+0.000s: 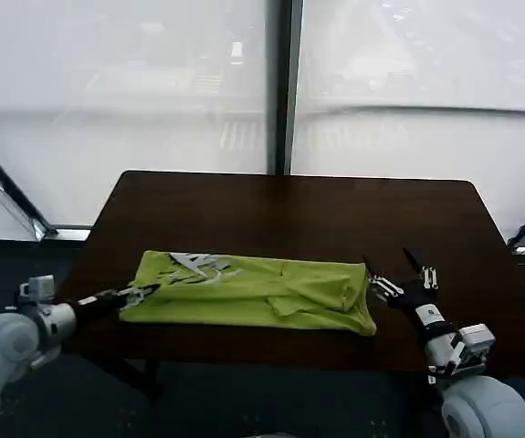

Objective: Fold and organize the clothes.

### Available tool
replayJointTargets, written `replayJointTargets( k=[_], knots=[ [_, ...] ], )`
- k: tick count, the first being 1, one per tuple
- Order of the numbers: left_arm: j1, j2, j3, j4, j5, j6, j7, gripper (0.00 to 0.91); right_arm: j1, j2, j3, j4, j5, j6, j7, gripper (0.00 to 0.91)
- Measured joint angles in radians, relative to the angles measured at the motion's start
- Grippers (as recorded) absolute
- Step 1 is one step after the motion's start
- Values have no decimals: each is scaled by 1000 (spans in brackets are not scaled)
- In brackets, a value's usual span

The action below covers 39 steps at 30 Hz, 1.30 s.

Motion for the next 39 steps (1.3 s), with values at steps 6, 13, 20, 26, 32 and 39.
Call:
replayJointTargets(
  k=[6,13,20,26,32,39],
  knots=[
    [4,-6,-4,0,0,1,-17,254,1,6,-1,5,0,1,1,878],
    [6,-21,-5,-16,0,8,-43,0,5,8,-1,10,0,1,4,878],
    [7,-49,-24,-51,22,8,-89,0,12,13,-2,15,0,2,16,878],
    [30,-60,-76,-109,132,7,-111,0,32,24,-13,9,2,3,41,878],
    [83,-61,-162,-169,331,5,-108,0,58,33,-38,-9,1,10,55,878],
    [206,-94,-269,-238,507,5,-114,0,67,41,-54,-25,-7,19,61,878]
  ],
)
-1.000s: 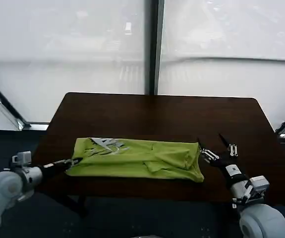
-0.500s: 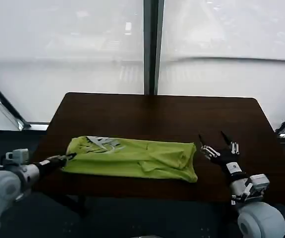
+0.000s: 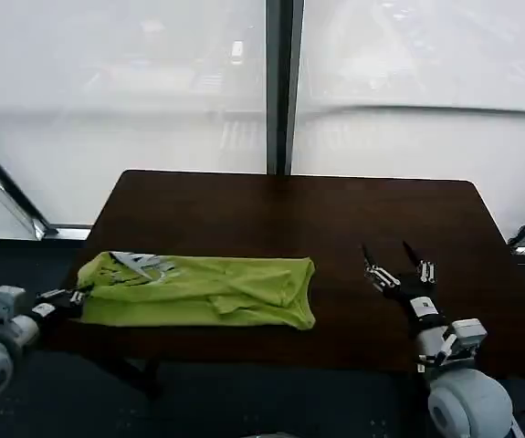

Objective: Fold and organize the clothes.

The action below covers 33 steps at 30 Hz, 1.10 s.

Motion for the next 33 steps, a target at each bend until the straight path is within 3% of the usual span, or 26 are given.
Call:
replayJointTargets(
  k=[5,11,25,33],
  knots=[
    [7,-44,-7,-69,-174,0,-100,0,-22,19,19,22,-5,0,2,878],
    [-58,-98,71,-160,-452,-1,-125,0,-59,51,65,56,-13,9,-16,878],
    [-304,-208,405,-113,-491,-2,-175,0,-145,135,149,66,-102,49,-27,878],
    [-346,-256,553,-119,-476,-2,-187,0,-147,150,159,49,-111,47,-25,878]
  ],
)
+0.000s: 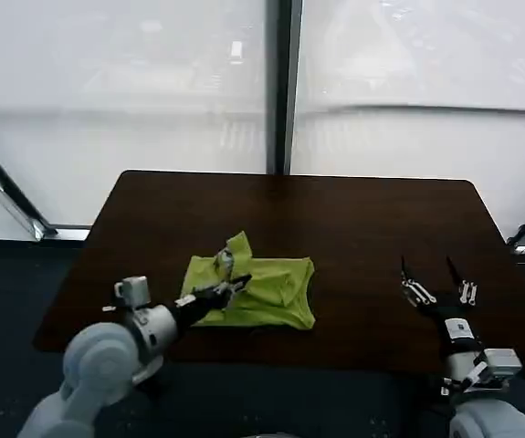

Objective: Fold and organize the clothes.

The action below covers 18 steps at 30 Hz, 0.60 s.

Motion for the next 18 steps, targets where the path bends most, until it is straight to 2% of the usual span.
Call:
replayJointTargets(
  k=[18],
  knots=[
    [-64,-73,129,12,44,0,-25,0,2,17,-8,-13,-17,-1,1,878]
  ],
)
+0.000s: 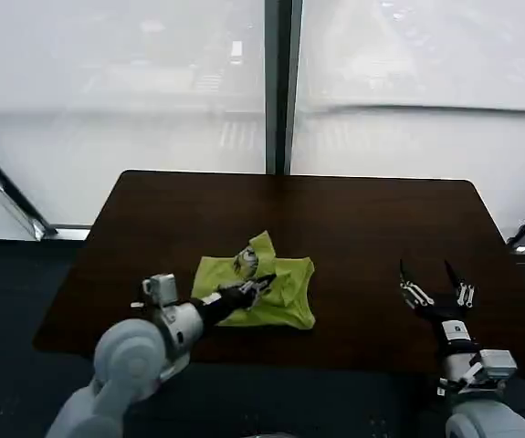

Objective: Fold and organize the clothes.

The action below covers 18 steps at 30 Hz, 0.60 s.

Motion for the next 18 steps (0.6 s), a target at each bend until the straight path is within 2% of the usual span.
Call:
replayJointTargets(
  k=[9,18],
  knots=[
    [-39,-48,36,41,26,0,-2,0,1,14,-17,-9,-26,-1,1,878],
    [-25,-109,77,103,95,0,25,0,-6,23,-12,-8,-37,-1,1,878]
  ],
)
